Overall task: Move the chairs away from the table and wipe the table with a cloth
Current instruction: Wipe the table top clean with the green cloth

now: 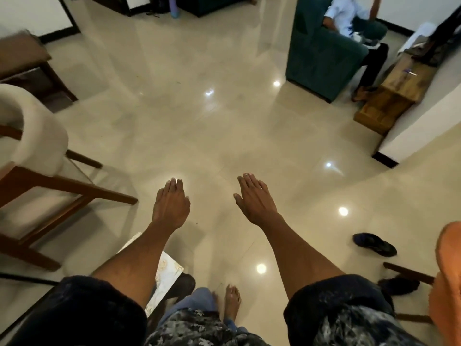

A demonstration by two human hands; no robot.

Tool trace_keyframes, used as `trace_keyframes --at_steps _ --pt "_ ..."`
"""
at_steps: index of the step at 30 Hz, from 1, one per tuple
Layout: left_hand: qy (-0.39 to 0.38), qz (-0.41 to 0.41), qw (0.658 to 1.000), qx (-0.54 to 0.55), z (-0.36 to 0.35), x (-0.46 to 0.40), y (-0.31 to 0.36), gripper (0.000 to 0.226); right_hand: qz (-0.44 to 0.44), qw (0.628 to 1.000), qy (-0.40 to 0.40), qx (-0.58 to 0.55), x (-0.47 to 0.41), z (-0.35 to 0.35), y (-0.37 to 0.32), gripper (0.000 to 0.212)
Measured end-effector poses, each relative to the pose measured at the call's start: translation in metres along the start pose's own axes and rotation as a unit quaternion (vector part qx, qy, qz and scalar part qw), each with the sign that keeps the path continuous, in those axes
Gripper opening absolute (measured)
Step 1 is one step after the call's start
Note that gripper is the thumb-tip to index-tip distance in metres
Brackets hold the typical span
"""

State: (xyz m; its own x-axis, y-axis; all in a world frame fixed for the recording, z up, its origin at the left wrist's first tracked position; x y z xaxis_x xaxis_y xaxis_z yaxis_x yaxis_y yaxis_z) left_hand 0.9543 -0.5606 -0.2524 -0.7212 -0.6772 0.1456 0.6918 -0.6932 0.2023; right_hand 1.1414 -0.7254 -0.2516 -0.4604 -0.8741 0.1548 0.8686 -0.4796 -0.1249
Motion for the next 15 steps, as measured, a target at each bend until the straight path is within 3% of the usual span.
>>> trace_keyframes --at_steps 9,13,15 --pt "-0.008 0.140 0.989 0.049 -0.002 -0.050 -0.068 0.060 0.110 0.993 -0.043 -0.011 -0.100 -0.011 -0.053 0.061" --pt "0.006 0.186 0.980 0.068 0.009 -0.075 -0.102 0.060 0.163 0.986 -0.039 0.002 -0.156 0.001 -0.083 0.092" --pt "0.015 0.208 0.975 0.075 0.018 -0.082 -0.118 0.059 0.179 0.983 -0.037 0.005 -0.185 0.010 -0.098 0.095"
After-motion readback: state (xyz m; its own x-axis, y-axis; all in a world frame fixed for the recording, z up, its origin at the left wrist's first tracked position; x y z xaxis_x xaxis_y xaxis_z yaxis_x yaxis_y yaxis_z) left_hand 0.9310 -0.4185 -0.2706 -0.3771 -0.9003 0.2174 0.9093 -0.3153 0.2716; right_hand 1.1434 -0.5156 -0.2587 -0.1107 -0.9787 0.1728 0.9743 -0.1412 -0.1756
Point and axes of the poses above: each hand's wrist, its own x-axis away from the middle knuckle, its own z-axis out of the back of the hand, y = z × x, the point moved 6 cm from there along -x, towards the middle knuckle, and after that the axes turned 2 degrees about x, right-handed, at the moved point
